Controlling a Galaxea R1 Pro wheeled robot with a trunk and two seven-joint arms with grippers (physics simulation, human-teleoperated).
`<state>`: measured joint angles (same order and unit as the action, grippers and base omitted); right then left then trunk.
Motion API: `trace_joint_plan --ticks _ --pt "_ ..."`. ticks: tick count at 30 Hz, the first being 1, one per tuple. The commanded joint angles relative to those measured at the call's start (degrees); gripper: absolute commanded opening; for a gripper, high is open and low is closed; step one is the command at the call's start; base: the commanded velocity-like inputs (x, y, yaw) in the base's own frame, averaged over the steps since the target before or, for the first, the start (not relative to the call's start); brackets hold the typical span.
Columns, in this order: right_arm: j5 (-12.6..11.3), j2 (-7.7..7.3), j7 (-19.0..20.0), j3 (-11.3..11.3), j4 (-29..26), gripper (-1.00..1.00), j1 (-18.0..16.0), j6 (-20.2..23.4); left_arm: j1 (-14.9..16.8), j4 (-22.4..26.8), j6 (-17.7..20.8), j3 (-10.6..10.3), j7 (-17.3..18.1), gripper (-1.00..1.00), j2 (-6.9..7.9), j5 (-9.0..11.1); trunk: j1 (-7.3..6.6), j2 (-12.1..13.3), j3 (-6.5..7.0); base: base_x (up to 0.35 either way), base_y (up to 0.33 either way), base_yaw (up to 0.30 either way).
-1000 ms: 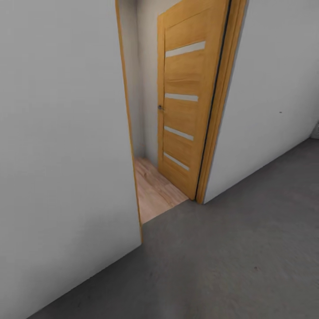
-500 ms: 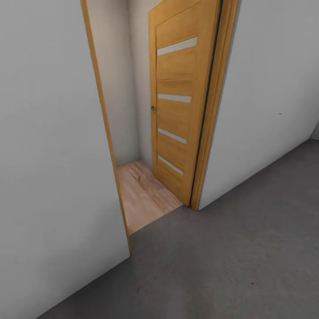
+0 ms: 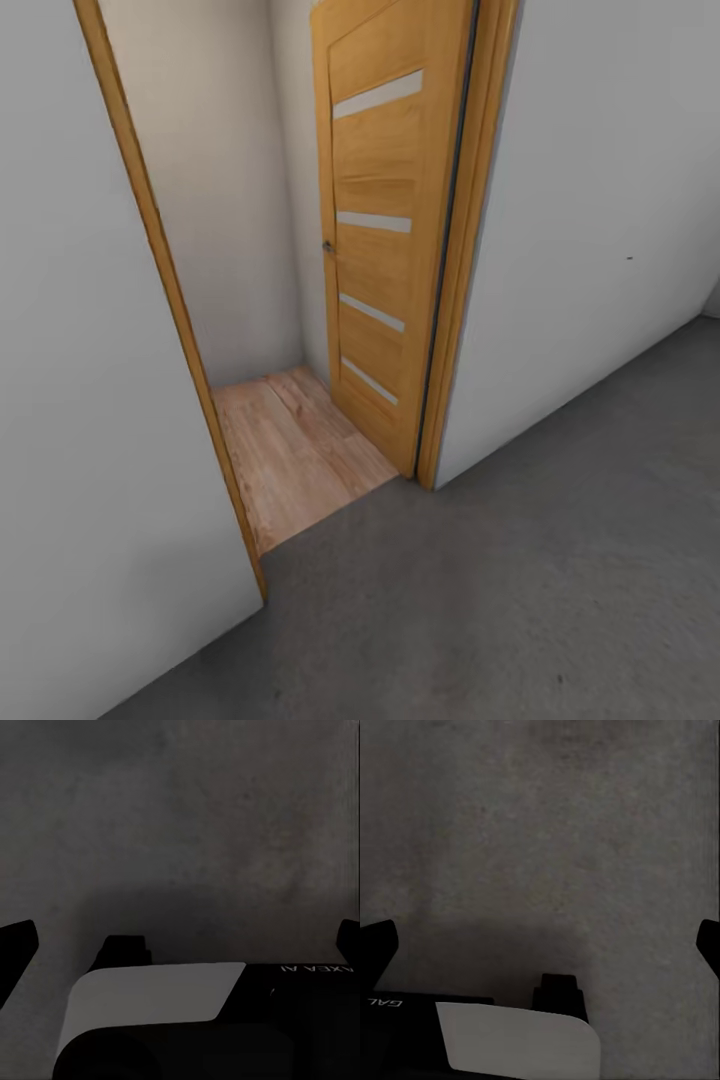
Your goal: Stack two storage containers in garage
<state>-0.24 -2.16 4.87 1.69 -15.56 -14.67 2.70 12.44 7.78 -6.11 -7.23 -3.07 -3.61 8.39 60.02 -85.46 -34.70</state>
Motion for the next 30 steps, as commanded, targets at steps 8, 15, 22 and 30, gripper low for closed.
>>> trace_joint_plan --ticks 8,15,22,30 --pt "0.0 0.03 0.1 0.2 -0.1 1.0 0.0 0.3 0.0 0.0 -0.2 -0.5 -0.3 1.0 0.0 0.6 0.02 0.0 -0.36 0.274 -0.255 0.002" --pt "0.0 0.05 0.1 0.2 -0.4 1.0 0.0 0.3 0.0 0.0 -0.3 -0.5 -0.3 1.0 0.0 0.7 0.02 0.0 -0.71 0.273 -0.255 0.123" --pt "0.0 0.1 0.1 0.2 -0.4 1.0 0.0 0.3 0.0 0.0 -0.7 -0.4 -0.3 1.0 0.0 0.8 0.02 0.0 -1.11 0.27 -0.254 0.202" --pt "0.1 0.17 0.1 0.3 -0.2 1.0 0.0 0.3 0.0 0.1 -4.0 -0.4 -0.3 1.0 0.0 0.9 0.02 0.0 -1.57 0.269 -0.254 0.214"
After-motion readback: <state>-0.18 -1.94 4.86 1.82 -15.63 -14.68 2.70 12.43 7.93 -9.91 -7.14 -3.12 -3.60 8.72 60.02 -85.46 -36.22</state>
